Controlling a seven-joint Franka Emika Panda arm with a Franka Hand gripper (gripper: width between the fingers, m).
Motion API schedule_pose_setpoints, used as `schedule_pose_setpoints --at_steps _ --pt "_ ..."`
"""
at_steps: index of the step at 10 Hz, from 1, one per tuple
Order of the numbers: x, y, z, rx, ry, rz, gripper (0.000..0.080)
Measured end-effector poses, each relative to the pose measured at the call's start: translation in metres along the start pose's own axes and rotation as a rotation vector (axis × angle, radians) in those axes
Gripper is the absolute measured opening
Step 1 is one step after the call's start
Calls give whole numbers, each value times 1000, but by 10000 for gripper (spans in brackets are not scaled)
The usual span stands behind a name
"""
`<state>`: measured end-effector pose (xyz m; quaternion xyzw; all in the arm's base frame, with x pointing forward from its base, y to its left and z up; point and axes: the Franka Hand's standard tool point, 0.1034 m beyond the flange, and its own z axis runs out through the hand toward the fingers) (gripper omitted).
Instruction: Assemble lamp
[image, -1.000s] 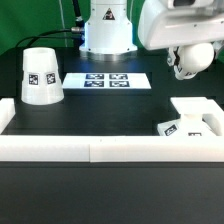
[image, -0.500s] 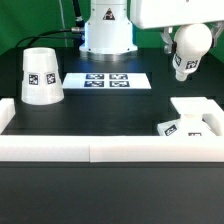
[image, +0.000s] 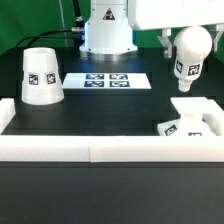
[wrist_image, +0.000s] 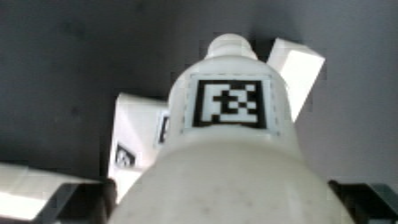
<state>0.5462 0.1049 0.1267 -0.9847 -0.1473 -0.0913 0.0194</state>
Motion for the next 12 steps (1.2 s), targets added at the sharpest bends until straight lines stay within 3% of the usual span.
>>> schedule_pose_setpoints --at_steps 2,3,8,12 --pt "16 8 -10 -4 7 -39 577" --pt "33 14 -20 -6 15 -51 577" --pt "34 14 -17 -9 30 -52 577" --pt "54 29 -20 -23 78 -99 577"
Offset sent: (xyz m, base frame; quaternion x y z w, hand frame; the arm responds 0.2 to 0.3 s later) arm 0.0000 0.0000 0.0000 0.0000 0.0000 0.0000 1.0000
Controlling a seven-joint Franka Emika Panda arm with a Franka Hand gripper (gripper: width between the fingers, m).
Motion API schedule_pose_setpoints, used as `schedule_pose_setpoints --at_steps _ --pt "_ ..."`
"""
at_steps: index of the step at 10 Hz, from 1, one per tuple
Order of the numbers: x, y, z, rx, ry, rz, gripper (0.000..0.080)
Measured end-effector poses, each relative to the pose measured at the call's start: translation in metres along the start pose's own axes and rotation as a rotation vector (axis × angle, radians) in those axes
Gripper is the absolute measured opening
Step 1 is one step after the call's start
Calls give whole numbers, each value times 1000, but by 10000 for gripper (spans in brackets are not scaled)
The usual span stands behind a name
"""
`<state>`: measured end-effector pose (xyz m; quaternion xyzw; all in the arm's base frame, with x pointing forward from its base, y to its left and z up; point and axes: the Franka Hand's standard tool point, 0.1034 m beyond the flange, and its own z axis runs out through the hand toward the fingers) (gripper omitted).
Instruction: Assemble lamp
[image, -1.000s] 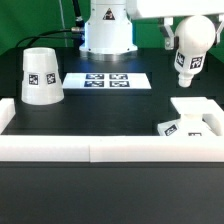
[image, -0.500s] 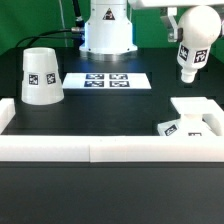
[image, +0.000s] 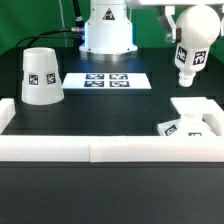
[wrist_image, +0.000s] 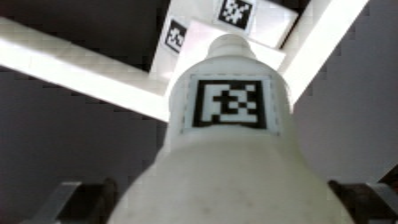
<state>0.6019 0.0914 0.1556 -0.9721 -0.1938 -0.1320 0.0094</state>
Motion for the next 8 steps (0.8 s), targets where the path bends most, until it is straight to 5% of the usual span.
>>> schedule_pose_setpoints --at_steps 8 --pt "6 -2 18 -6 33 -5 577"
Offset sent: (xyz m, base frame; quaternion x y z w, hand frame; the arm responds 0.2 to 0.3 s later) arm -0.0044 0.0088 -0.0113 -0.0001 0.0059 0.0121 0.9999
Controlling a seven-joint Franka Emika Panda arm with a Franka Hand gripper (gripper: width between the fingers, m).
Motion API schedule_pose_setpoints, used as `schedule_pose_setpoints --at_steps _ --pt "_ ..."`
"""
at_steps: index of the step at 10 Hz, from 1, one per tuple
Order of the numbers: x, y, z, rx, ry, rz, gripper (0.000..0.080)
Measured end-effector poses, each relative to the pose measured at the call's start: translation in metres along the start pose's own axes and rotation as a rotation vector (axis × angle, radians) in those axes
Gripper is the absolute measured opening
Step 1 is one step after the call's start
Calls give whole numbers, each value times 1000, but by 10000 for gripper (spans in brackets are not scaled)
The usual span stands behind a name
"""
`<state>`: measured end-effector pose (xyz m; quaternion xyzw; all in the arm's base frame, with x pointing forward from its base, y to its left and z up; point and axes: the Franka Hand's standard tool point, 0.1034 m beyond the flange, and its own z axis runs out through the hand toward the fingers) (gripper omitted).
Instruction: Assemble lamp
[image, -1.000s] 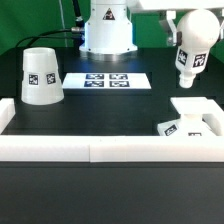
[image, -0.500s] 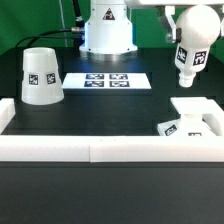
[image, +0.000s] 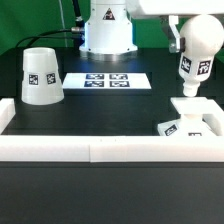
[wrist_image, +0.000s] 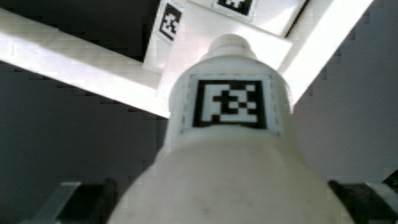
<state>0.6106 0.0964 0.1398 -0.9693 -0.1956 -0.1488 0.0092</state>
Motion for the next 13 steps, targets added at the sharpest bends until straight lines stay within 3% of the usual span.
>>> schedule_pose_setpoints --at_steps 7,13 --pt "6 5 2 -16 48 -6 577" --pt "1 -1 12 -8 30 -10 577"
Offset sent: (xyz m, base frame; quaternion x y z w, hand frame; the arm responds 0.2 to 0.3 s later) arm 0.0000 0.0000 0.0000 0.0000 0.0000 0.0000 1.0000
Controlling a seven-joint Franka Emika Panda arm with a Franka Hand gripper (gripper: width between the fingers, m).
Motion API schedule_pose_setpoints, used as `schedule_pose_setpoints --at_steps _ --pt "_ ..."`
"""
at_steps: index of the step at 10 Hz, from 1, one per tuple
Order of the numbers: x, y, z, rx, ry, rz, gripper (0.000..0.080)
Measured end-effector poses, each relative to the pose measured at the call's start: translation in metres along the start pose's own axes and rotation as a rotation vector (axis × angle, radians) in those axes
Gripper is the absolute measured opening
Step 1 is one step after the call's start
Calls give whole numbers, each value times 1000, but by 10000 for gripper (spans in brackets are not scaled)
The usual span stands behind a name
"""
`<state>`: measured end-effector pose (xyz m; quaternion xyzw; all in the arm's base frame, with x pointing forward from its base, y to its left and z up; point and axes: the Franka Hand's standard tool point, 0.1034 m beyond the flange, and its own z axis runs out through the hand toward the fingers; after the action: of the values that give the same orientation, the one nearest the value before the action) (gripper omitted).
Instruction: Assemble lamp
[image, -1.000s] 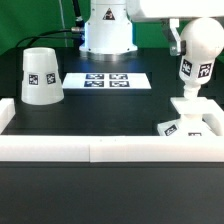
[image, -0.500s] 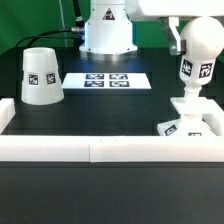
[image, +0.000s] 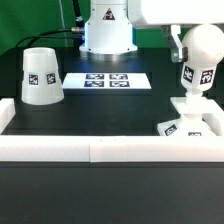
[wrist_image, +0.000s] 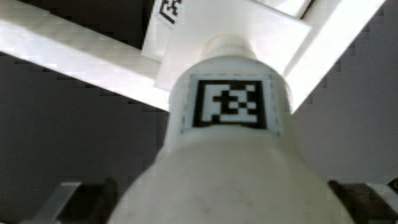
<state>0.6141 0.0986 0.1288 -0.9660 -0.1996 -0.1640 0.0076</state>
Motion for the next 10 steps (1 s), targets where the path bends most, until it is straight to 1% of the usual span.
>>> schedule_pose_setpoints --at_steps 4,7,10 --pt "-6 -1 8 4 -14 1 577" --pt "-5 -1 10 -8 26 -1 577" --pt "-11 -3 13 -7 20 -1 577"
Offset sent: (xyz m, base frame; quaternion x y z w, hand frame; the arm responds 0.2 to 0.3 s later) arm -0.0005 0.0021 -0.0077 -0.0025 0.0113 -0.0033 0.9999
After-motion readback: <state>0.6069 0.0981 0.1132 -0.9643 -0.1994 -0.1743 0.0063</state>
